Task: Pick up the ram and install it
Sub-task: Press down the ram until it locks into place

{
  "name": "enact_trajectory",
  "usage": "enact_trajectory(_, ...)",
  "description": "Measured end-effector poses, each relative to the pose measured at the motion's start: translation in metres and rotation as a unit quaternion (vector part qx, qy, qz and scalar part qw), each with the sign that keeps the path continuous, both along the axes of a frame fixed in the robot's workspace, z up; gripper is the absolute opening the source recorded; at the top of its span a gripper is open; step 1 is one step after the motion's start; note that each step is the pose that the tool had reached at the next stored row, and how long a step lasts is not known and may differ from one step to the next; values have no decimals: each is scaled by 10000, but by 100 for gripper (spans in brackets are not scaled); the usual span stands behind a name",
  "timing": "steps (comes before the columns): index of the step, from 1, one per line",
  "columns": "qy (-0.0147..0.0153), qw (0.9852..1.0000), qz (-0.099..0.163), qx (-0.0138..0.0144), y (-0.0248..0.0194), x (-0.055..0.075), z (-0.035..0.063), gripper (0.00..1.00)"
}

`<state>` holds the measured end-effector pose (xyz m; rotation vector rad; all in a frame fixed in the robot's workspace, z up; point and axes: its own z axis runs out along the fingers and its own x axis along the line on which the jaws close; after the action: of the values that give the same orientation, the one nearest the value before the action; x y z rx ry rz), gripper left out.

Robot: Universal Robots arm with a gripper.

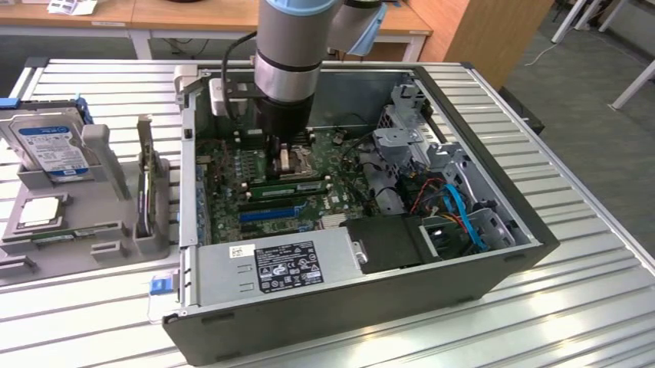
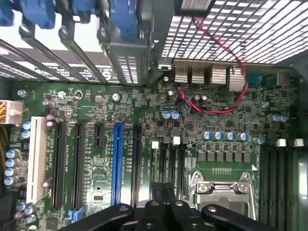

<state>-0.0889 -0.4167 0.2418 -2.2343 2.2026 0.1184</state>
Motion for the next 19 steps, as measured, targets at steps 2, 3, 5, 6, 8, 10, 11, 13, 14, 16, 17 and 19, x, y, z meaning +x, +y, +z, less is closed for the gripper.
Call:
enact_trajectory(2,0,10000,0,0,0,0,49,10)
enact_trajectory(3,0,10000,0,0,0,1,74,10)
enact_trajectory(5,0,10000,0,0,0,1,128,10)
enact_trajectory(6,0,10000,0,0,0,1,157,10)
enact_trajectory(8,0,10000,0,0,0,1,214,10)
enact_trajectory(10,0,10000,0,0,0,1,275,10)
enact_trajectory(11,1,10000,0,-1,0,1,306,10)
enact_trajectory(13,0,10000,0,0,0,1,360,10)
enact_trajectory(14,0,10000,0,0,0,1,384,10)
enact_trajectory(16,1,10000,0,0,0,1,429,10)
enact_trajectory(17,1,10000,0,0,0,1,452,10)
enact_trajectory(19,0,10000,0,0,0,1,490,10)
